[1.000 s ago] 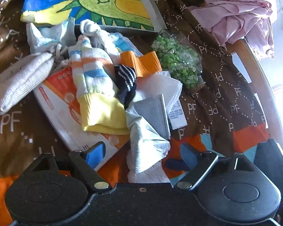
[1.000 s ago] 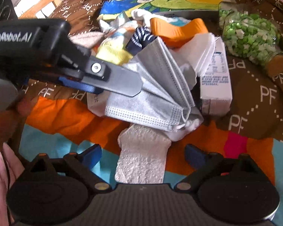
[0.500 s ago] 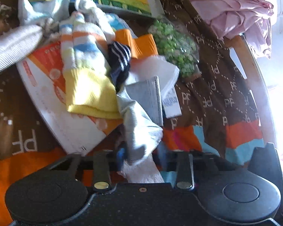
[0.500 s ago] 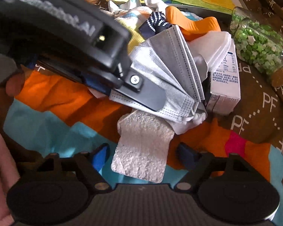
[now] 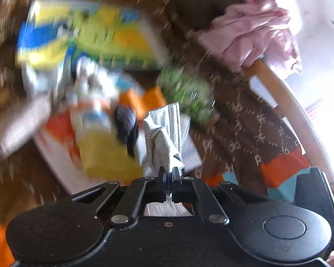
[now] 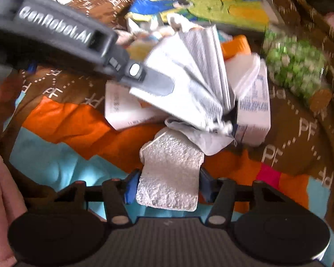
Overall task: Organize soft objects
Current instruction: 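Grasp the white textured towel with the right tool while the left tool grasps a grey face mask, then carry the towel and mask with both tools over the frog-painting tray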
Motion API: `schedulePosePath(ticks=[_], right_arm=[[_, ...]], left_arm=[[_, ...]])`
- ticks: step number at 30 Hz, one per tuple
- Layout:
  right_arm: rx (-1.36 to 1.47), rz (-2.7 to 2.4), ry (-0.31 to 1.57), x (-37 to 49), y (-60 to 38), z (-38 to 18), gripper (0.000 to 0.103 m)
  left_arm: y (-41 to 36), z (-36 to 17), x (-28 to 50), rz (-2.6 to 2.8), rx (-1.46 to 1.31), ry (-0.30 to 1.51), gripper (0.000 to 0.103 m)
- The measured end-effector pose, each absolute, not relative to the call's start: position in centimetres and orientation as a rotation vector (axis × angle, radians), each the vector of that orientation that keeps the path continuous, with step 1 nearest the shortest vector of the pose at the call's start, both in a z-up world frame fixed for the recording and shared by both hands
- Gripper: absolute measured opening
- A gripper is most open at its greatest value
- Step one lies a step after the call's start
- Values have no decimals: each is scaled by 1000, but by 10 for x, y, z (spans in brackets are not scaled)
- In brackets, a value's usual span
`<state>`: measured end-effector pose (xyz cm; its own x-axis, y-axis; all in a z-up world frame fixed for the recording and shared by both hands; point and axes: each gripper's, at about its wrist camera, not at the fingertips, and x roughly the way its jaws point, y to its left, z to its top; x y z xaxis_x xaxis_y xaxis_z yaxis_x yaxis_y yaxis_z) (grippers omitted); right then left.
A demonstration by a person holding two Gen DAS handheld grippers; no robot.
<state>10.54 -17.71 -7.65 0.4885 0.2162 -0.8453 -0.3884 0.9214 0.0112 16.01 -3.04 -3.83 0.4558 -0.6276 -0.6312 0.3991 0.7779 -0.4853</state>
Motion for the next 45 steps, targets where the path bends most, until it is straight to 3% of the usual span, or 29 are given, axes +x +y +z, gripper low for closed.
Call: schedulePosePath(ticks=[5, 19, 28, 34, 45], right_arm=[[-310, 369, 870, 88, -162, -63, 58], [-345, 206, 546, 65, -170, -20, 58], [-194, 173, 382, 150, -182, 16, 58], [54, 197, 378, 238, -185, 9, 58], [141, 256, 518, 338, -176, -35, 58]], left_arm=[[-27, -11, 141, -662, -234, 701, 3], [-13, 13, 134, -502, -206, 558, 3], [10, 14, 186, -401, -216, 444, 3], [49, -2, 253, -293, -286, 459, 3], [89, -48, 342, -308, -367, 614, 3]])
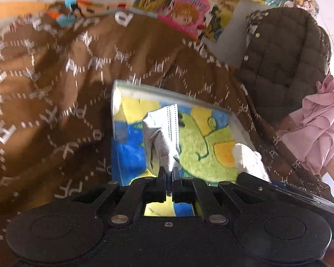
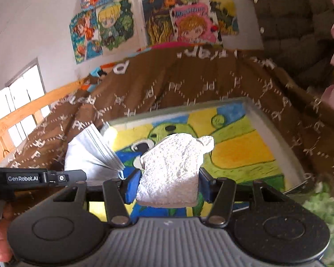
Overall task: Organize soft objects
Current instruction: 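Carry the towel and mask with both tools over the frog-painting tray, then open both tools to drop the towel and mask into the tray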
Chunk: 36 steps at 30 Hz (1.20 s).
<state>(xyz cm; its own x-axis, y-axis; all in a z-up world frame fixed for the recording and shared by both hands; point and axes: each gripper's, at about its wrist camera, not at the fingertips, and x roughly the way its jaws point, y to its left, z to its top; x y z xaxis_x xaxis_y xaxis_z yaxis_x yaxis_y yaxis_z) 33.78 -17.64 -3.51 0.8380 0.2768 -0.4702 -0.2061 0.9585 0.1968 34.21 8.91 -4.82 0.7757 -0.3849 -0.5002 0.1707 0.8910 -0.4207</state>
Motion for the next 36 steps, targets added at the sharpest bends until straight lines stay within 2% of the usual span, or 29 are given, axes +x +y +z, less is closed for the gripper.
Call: schedulePosePath(ticks=[12, 15, 18, 24, 26, 28, 36], right_arm=[[177, 217, 631, 368, -163, -68, 59], [199, 207, 635, 372, -164, -74, 60], [216, 207, 640, 372, -167, -77, 61], [200, 172, 635, 365, -171, -66, 75], [201, 159, 629, 361, -174, -60, 80], [218, 156, 618, 353, -177, -50, 84], [177, 164, 491, 301, -187, 6, 101]], left_arm=[[85, -68, 353, -261, -342, 743, 6], [82, -70, 351, -275, -329, 760, 14], [78, -70, 347, -271, -306, 763, 17], [76, -63, 334, -254, -282, 738, 36], [77, -56, 326, -243, -273, 704, 54], [79, -47, 317, -239, -273, 652, 64], [87, -3, 276, -205, -282, 482, 82]])
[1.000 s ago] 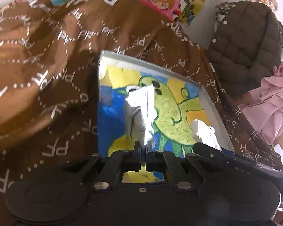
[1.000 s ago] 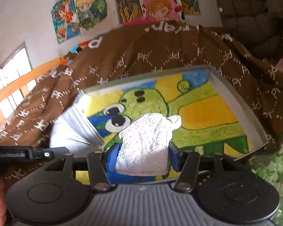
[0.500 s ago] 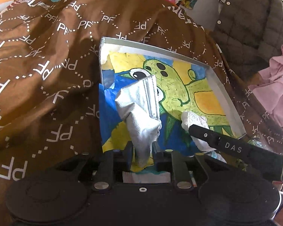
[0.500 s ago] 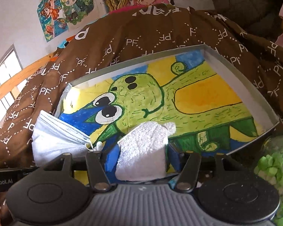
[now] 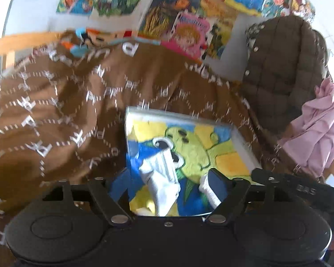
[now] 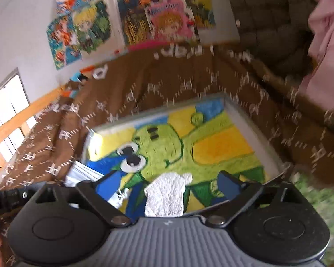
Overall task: Organize soft objects
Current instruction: 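Open both tools to drop the towel and mask into the tray, then lift both tools and move them back toward the pile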
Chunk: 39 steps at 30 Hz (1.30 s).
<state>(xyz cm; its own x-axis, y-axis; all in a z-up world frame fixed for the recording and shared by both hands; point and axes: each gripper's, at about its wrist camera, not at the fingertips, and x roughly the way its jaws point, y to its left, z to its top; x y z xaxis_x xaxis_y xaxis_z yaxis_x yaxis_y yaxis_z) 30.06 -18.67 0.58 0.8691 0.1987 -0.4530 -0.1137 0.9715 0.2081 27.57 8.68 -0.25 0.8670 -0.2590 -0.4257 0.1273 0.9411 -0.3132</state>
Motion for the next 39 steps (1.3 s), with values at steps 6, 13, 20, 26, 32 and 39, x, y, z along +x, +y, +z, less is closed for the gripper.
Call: schedulePosePath(ticks=[6, 13, 20, 26, 32, 39], right_arm=[[135, 157, 360, 239, -187, 45, 103], [115, 38, 220, 166, -195, 66, 103], [-14, 12, 159, 85, -198, 58, 103], [-41, 33, 165, 42, -199, 52, 103], [-61, 31, 300, 24, -205, 35, 103], [32, -16, 485, 31, -223, 16, 103]], left_arm=[[76, 27, 224, -199, -250, 382, 88], [68, 49, 159, -164, -250, 301, 101], [63, 50, 104, -169, -258, 283, 102], [48, 45, 66, -190, -194, 268, 102], [32, 37, 43, -230, -122, 317, 102], [16, 25, 43, -214, 6, 346, 102]])
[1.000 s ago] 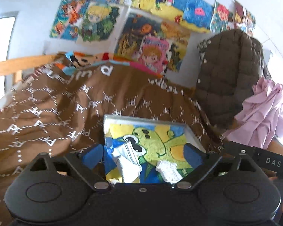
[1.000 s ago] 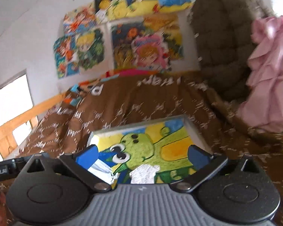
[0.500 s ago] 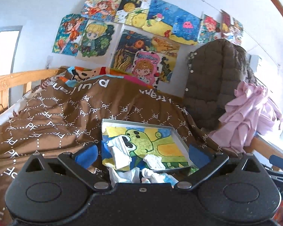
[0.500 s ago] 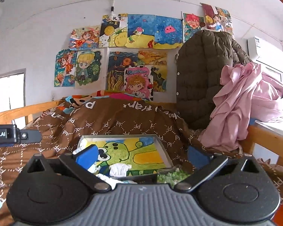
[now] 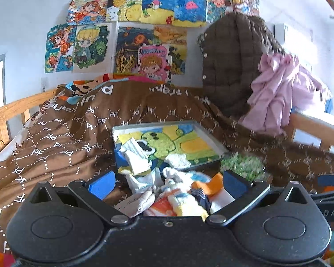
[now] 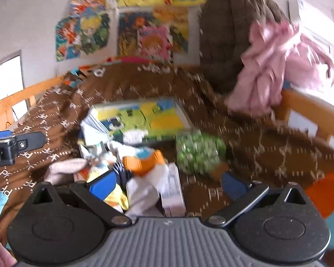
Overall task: Organize soft objects
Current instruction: 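Lift both tools and move them back toward the pile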
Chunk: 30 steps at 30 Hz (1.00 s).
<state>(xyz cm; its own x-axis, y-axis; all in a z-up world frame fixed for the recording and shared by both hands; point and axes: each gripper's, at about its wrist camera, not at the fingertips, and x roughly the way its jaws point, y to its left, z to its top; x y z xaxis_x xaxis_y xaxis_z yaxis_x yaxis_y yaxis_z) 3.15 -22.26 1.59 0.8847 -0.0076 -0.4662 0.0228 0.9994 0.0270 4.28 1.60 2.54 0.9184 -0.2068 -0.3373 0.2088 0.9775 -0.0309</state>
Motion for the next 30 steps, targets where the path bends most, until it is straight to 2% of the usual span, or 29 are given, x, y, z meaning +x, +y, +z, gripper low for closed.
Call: schedulePosePath(ticks=[9, 24, 30], right_arm=[[-6, -21, 594, 41, -220, -3, 103], [-41, 70, 817, 67, -210, -28, 103], [-136, 121, 833, 84, -203, -29, 103]], left_arm=[[9, 8, 62, -168, 116, 524, 102], [-3, -5, 74, -176, 155, 670, 102], [1, -11, 84, -144, 130, 723, 102]])
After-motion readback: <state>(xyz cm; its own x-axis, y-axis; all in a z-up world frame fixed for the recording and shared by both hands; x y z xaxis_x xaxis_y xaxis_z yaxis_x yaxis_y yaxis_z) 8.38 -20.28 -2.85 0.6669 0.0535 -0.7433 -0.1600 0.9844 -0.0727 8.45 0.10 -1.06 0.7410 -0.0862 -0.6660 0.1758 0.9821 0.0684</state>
